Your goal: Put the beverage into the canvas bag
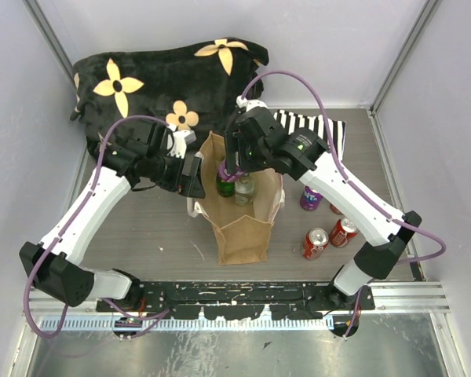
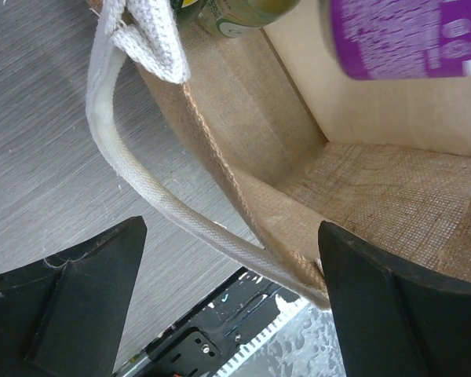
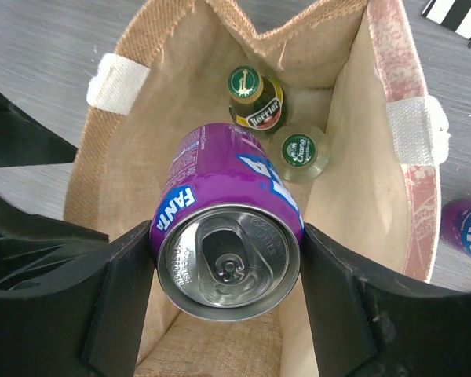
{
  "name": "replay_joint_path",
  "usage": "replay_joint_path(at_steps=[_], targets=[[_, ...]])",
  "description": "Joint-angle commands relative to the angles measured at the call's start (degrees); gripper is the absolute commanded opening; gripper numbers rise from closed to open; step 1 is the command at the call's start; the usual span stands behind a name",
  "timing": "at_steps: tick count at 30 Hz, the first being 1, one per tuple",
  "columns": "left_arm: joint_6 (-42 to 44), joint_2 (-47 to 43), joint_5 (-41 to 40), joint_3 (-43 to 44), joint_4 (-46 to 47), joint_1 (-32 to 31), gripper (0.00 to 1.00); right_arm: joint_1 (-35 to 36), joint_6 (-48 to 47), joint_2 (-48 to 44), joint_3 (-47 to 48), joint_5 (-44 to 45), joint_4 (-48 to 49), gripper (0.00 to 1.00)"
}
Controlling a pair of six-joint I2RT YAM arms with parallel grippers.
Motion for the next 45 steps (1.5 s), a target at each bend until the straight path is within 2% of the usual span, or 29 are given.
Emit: replay_joint_path(at_steps=[1, 9, 15, 45], targets=[[-1.6, -2.9, -0.9, 1.0, 1.4, -0.1, 0.98, 0.8, -0.5, -0.9, -0.5, 2.3, 7.0, 0.01], [-3.5, -7.3, 0.2, -0.5, 0.5, -0.1, 0.98, 2.0, -0.6, 0.5, -6.4, 3.2, 10.9, 0.01], [-3.8, -9.2, -0.5, 0.3, -1.0, -0.1, 0.98, 3.2, -1.6, 4.9, -5.7, 4.2, 12.0, 0.01], [-4.1, -8.7, 1.2, 0.9, -1.4, 2.1, 0.98, 3.8, -4.8, 17.9, -7.7, 7.1, 12.4, 0.01]])
